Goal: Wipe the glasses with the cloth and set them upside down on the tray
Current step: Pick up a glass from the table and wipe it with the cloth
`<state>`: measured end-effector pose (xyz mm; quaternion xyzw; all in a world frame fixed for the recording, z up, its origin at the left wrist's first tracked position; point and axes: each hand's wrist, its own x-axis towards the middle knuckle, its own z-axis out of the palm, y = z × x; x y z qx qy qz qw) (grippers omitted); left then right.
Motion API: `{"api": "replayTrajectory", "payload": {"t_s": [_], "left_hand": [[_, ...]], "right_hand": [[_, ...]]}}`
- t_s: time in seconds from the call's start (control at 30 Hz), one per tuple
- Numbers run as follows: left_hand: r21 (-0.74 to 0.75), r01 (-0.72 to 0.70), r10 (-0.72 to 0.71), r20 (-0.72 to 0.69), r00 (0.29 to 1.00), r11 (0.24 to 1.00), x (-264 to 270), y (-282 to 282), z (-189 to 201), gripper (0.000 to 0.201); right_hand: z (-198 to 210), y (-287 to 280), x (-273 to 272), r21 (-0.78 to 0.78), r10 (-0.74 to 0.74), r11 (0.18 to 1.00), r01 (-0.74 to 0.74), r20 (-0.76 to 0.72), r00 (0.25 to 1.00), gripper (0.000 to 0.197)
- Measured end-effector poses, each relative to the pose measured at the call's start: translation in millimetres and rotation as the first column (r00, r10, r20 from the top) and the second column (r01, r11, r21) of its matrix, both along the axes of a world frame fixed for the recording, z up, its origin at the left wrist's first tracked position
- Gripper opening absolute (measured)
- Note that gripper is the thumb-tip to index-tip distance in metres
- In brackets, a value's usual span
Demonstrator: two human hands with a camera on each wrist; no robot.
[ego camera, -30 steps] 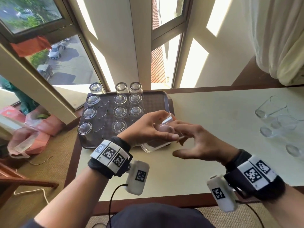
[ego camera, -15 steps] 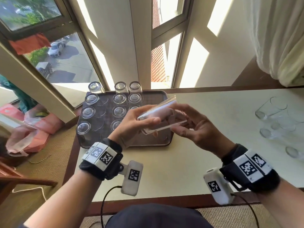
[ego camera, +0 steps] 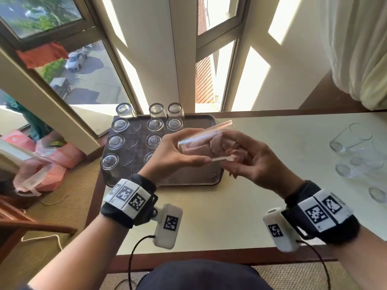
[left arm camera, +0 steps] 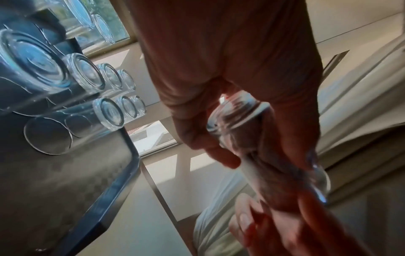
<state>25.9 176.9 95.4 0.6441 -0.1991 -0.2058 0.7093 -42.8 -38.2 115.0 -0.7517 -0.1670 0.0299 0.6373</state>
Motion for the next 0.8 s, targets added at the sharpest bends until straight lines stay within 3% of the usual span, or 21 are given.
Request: {"api": "replayTrajectory", "payload": {"t_s": [0.07, 0.1, 0.17, 0.2, 0.23, 0.27, 0.3, 0.33, 0.37, 0.4, 0.43, 0.47, 0.5, 0.53, 0.6, 0.63, 0.67, 0.7, 0.73, 0.77, 0.8], "left_hand": [[0.069, -0.072, 0.053, 0.246, 0.968, 0.995, -3, -3, 5, 0.066], [0.125, -0.145, 0.073, 0.455, 0.887, 0.981, -3, -5, 4, 0.066], [0.19, -0.3, 0.022, 0.811, 0.584, 0.935, -4, -9, 2, 0.069], [0.203, -0.332, -0.016, 0.873, 0.488, 0.921, -3, -10, 3, 0.07], [0.216, -0.33, -0.031, 0.873, 0.486, 0.919, -1, -12, 2, 0.074], [0.222, -0.295, -0.016, 0.822, 0.569, 0.929, 1, -13, 3, 0.08], [0.218, -0.204, 0.006, 0.669, 0.743, 0.954, 3, -13, 3, 0.087], [0.17, -0.068, -0.007, 0.407, 0.914, 0.983, 3, -13, 4, 0.089], [0.097, 0.05, -0.065, 0.153, 0.986, 0.994, 4, -11, 2, 0.084], [0.025, 0.094, -0.094, -0.02, 0.995, 0.995, 9, -8, -1, 0.076], [0.026, 0.088, -0.087, -0.042, 0.995, 0.996, 11, -6, 1, 0.069], [0.033, 0.061, -0.061, 0.005, 0.998, 0.998, 9, -6, 3, 0.065], [0.081, 0.004, -0.016, 0.147, 0.989, 0.997, 7, -6, 4, 0.064], [0.132, -0.066, 0.015, 0.353, 0.936, 0.989, 6, -6, 5, 0.066], [0.198, -0.217, -0.013, 0.767, 0.642, 0.956, 2, -8, 4, 0.067], [0.195, -0.259, -0.024, 0.838, 0.545, 0.946, -1, -9, 3, 0.069], [0.189, -0.282, 0.0, 0.83, 0.557, 0.941, -2, -10, 0, 0.073], [0.19, -0.251, 0.039, 0.722, 0.691, 0.949, -3, -10, 1, 0.079], [0.145, -0.168, 0.078, 0.487, 0.87, 0.975, -5, -10, 2, 0.084], [0.05, -0.046, 0.037, 0.174, 0.984, 0.998, -9, -12, 4, 0.088], [-0.055, 0.008, -0.012, -0.075, 0.997, 0.998, -12, -12, 3, 0.089]], "right_hand": [[0, 1, 1, 0.117, 0.031, 0.993, -0.015, -0.133, 0.991, 0.054], [0, 1, 0, 0.194, 0.048, 0.981, -0.009, -0.196, 0.979, 0.053], [-2, 0, -1, 0.336, 0.077, 0.941, 0.031, -0.303, 0.95, 0.046], [-3, -1, -1, 0.384, 0.081, 0.922, 0.056, -0.331, 0.94, 0.044], [-4, -1, 1, 0.399, 0.069, 0.914, 0.076, -0.337, 0.939, 0.044], [-4, -1, 1, 0.376, 0.034, 0.922, 0.092, -0.315, 0.949, 0.044], [-3, 0, 0, 0.329, -0.018, 0.938, 0.11, -0.27, 0.963, 0.046], [-2, 2, 0, 0.278, -0.069, 0.952, 0.126, -0.203, 0.977, 0.048], [0, 3, 0, 0.234, -0.1, 0.963, 0.131, -0.14, 0.985, 0.053], [0, 5, 0, 0.21, -0.101, 0.97, 0.121, -0.1, 0.99, 0.056], [0, 5, 0, 0.199, -0.087, 0.974, 0.105, -0.096, 0.992, 0.056], [0, 5, 1, 0.202, -0.065, 0.975, 0.088, -0.118, 0.991, 0.051], [0, 4, 2, 0.22, -0.049, 0.972, 0.085, -0.161, 0.986, 0.045], [1, 2, 3, 0.264, -0.033, 0.96, 0.093, -0.222, 0.975, 0.042], [1, -2, 4, 0.383, 0.019, 0.917, 0.109, -0.316, 0.949, 0.041], [2, -3, 4, 0.407, 0.021, 0.906, 0.12, -0.326, 0.945, 0.043], [2, -3, 5, 0.397, -0.004, 0.908, 0.134, -0.313, 0.95, 0.044], [2, -2, 5, 0.366, -0.048, 0.918, 0.151, -0.275, 0.96, 0.044], [3, -1, 5, 0.329, -0.091, 0.931, 0.159, -0.213, 0.973, 0.041], [5, 1, 4, 0.289, -0.116, 0.944, 0.156, -0.152, 0.982, 0.036], [6, 4, 4, 0.254, -0.114, 0.958, 0.136, -0.099, 0.989, 0.029]]}}
